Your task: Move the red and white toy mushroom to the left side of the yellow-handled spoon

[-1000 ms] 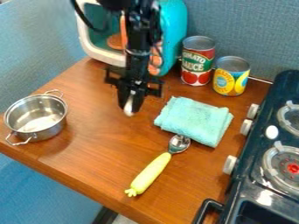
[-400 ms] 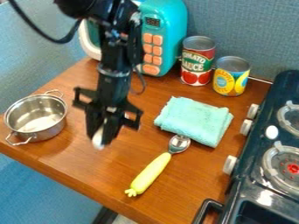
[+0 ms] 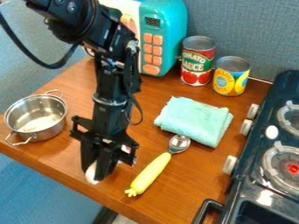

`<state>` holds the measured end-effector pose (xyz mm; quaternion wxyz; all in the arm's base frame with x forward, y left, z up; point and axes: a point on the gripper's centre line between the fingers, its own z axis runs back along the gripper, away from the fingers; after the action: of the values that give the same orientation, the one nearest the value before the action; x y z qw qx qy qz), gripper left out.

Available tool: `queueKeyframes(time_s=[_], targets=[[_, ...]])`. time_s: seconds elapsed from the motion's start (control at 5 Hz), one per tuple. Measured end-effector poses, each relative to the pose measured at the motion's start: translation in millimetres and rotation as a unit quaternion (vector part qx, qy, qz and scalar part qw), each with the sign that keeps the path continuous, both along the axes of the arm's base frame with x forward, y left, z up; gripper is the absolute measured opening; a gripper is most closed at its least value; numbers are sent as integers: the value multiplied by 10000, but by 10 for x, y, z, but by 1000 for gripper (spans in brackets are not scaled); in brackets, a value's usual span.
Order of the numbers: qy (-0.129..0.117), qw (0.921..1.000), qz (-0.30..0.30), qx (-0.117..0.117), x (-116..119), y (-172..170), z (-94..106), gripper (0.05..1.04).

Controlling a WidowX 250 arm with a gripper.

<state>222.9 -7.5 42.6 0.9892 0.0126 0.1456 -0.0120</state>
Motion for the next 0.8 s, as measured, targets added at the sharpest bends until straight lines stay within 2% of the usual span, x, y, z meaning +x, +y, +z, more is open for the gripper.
queueKeyframes(time_s=[0.2,0.4,0.8], targets=[[-40,9998,-163,-73,44,-9,-74,305],[-207,9994,-267,-80,180,-3,-80,305],[-311,9986,-423,-13,412,30,-138,305]])
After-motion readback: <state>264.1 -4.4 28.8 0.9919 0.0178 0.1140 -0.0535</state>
